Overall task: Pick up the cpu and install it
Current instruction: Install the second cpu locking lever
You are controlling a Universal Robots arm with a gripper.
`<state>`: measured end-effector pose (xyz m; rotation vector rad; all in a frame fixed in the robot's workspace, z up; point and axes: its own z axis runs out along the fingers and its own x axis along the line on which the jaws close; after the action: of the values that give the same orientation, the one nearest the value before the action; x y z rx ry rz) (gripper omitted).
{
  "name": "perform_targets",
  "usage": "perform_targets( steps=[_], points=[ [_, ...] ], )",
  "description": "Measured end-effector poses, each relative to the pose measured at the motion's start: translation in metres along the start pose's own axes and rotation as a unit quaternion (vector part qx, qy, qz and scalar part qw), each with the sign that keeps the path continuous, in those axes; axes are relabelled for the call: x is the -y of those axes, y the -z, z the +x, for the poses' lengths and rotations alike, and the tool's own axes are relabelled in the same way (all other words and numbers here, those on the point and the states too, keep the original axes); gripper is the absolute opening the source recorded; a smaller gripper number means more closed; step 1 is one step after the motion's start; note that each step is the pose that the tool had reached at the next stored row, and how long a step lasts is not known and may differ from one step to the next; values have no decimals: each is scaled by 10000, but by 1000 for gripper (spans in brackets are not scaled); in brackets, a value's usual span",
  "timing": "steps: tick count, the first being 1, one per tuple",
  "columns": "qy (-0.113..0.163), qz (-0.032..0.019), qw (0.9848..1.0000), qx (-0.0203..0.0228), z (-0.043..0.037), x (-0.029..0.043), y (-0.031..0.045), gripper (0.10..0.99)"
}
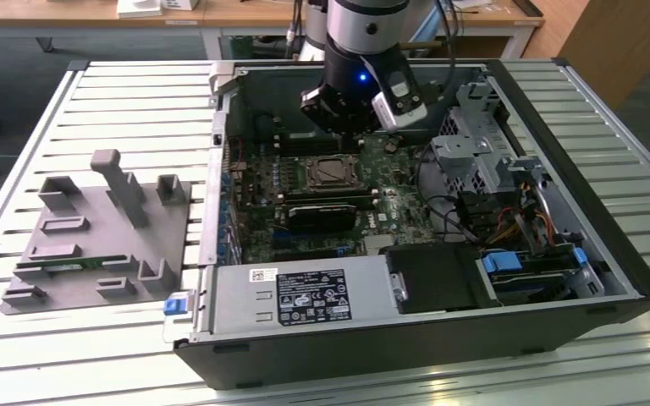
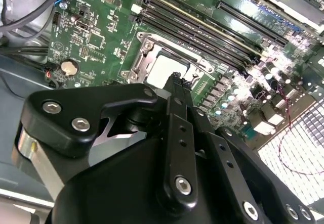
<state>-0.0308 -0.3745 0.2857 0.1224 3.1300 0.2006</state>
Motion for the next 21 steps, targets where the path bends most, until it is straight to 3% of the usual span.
perform_targets(
  steps=[21],
  points=[
    [-4,-14,10000,-25,0,43,-359,106]
  ],
)
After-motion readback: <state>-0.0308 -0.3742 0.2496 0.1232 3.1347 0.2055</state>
